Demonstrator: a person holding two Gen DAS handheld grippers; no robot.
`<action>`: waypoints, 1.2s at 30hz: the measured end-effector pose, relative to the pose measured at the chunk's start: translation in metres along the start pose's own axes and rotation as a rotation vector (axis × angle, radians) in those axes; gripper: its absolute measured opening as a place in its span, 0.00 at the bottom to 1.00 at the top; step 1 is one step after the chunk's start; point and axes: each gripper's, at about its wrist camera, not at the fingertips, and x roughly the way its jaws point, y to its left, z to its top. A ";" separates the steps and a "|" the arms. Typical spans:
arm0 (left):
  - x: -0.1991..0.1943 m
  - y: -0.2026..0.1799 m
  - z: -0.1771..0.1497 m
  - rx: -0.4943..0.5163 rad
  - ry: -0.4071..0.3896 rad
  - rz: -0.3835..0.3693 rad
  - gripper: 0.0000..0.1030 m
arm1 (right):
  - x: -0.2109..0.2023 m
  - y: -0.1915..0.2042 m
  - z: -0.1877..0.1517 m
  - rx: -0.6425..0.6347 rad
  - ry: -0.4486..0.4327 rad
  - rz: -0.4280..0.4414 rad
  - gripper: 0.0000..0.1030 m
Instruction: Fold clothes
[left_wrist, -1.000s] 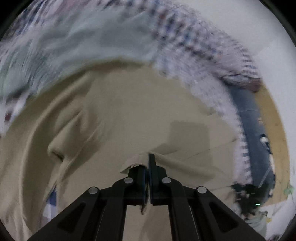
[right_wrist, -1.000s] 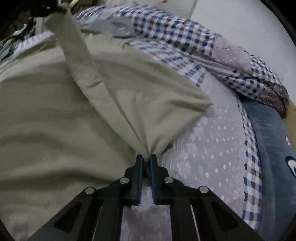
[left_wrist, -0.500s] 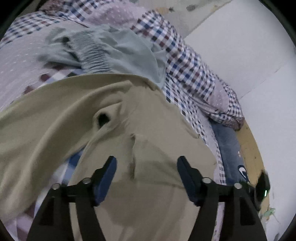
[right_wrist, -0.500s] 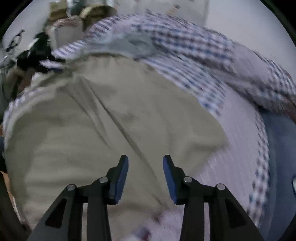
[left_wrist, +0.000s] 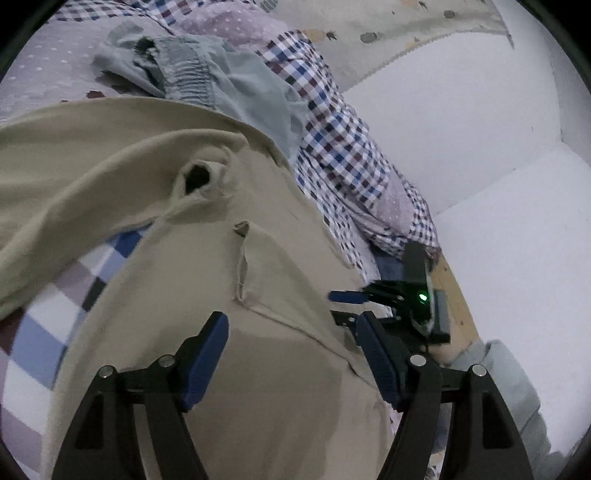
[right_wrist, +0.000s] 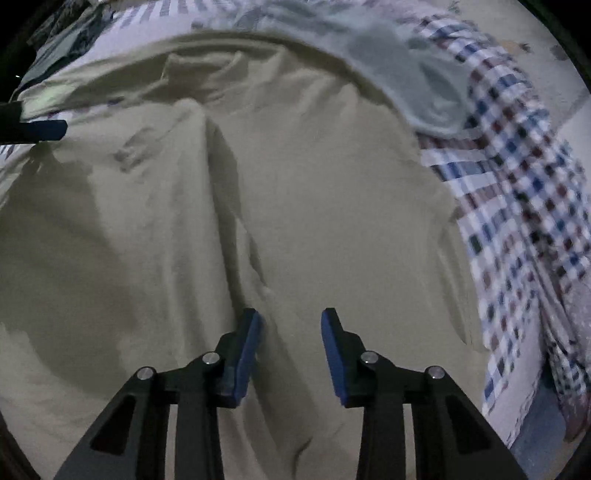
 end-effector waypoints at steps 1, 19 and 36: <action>0.003 -0.002 0.000 0.001 0.006 -0.008 0.73 | 0.006 0.000 0.003 -0.016 0.031 0.014 0.34; 0.001 0.015 0.016 -0.101 -0.030 -0.057 0.73 | -0.025 -0.052 0.006 0.109 0.012 -0.260 0.01; -0.022 0.025 0.022 -0.176 -0.075 -0.081 0.73 | -0.022 -0.011 0.098 0.342 -0.132 -0.058 0.45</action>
